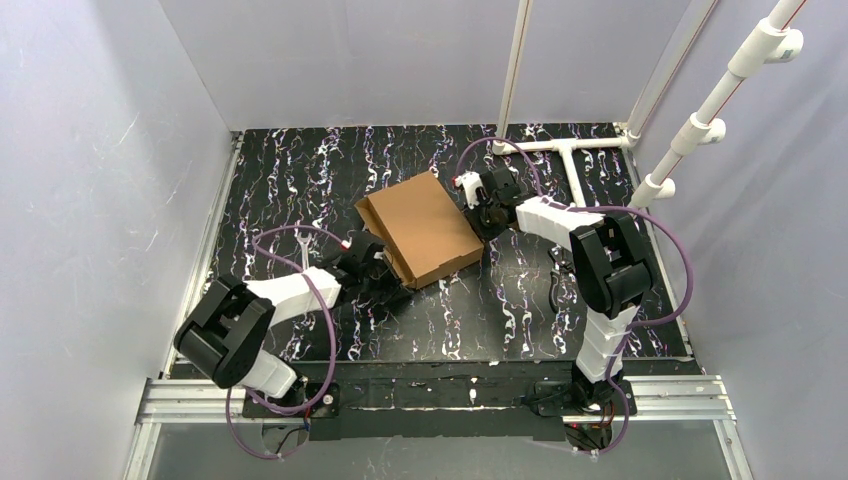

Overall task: Fold the paper box
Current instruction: Close the paper box at the center of the board.

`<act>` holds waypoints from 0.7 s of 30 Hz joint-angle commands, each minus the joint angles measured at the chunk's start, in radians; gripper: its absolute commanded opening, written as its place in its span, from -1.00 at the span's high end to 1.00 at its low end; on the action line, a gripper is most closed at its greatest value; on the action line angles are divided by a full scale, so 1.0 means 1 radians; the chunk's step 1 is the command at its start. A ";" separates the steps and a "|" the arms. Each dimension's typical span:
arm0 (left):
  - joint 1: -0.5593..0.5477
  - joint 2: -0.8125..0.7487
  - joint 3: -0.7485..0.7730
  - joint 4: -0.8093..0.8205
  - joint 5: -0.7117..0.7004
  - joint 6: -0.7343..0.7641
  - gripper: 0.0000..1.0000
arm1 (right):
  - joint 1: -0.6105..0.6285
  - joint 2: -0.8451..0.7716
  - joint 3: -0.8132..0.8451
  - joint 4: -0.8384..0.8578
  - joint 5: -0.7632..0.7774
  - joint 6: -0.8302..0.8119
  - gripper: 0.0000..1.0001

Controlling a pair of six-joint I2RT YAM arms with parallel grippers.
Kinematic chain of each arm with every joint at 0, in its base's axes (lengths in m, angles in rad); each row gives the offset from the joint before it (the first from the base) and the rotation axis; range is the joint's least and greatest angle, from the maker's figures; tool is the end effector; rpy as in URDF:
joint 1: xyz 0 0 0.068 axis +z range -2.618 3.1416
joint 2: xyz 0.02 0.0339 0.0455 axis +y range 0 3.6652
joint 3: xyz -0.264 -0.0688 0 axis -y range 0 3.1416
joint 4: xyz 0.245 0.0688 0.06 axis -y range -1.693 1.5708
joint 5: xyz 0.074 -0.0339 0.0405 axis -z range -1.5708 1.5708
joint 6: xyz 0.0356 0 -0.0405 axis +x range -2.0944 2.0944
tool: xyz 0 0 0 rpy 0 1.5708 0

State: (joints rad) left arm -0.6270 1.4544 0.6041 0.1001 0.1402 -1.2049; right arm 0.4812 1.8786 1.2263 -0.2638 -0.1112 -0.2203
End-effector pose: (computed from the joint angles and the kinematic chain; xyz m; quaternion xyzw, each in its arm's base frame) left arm 0.2206 -0.1660 0.1567 -0.2339 0.8848 -0.3547 0.1914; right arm 0.3507 0.1876 0.1773 -0.3416 0.8817 0.0939 0.3115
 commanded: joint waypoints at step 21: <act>-0.009 0.183 0.435 0.093 0.107 0.028 1.00 | 0.138 0.031 -0.051 0.054 -0.116 0.089 0.48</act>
State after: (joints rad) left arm -0.6197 1.6428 0.8986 -0.2047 0.1242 -1.1164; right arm 0.5282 1.8790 1.2121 -0.1879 -0.0025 -0.2321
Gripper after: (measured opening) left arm 0.007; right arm 0.246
